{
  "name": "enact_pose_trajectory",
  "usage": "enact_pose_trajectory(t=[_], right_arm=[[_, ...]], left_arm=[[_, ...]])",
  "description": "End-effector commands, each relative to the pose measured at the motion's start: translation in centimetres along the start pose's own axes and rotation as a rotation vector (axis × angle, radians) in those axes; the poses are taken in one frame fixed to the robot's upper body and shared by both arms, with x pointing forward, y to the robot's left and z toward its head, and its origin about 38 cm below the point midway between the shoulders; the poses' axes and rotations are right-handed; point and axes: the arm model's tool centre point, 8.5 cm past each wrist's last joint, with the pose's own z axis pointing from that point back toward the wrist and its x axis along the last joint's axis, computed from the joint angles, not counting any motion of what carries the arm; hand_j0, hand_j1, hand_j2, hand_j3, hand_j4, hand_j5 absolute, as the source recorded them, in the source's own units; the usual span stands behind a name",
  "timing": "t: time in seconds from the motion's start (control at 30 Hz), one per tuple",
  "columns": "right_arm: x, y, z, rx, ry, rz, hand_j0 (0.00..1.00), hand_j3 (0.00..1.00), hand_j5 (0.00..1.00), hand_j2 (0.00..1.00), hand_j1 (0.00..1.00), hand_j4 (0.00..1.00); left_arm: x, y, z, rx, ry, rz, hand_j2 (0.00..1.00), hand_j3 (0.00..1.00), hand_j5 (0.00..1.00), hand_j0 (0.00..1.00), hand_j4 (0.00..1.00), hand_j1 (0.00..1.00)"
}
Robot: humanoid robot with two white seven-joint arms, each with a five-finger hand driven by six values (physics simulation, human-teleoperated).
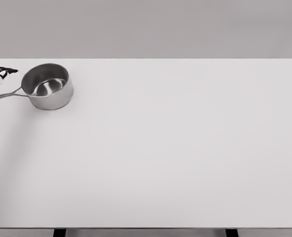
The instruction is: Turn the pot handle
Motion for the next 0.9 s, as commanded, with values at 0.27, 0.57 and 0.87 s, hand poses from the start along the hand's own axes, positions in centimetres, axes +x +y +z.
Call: enact_pose_trajectory(t=[0.27,0.57,0.87], right_arm=[[0.0,0.0,0.0,0.000,0.000,0.000,1.00,1.00,1.00,1.00,1.00,1.00],[0.0,0.0,0.0,0.000,0.000,0.000,1.00,1.00,1.00,1.00,1.00,1.00],[0.0,0.0,0.0,0.000,0.000,0.000,1.00,1.00,1.00,1.00,1.00,1.00]], left_arm=[[-0.1,-0.2,-1.1,0.034,0.080,-0.012,1.00,1.00,1.00,1.00,1.00,1.00],[0.5,-0.2,-2.3,0.030,0.076,-0.017,1.00,1.00,1.00,1.00,1.00,1.00],[1.6,1.5,-1.2,0.057,-0.078,-0.021,1.00,1.00,1.00,1.00,1.00,1.00]])
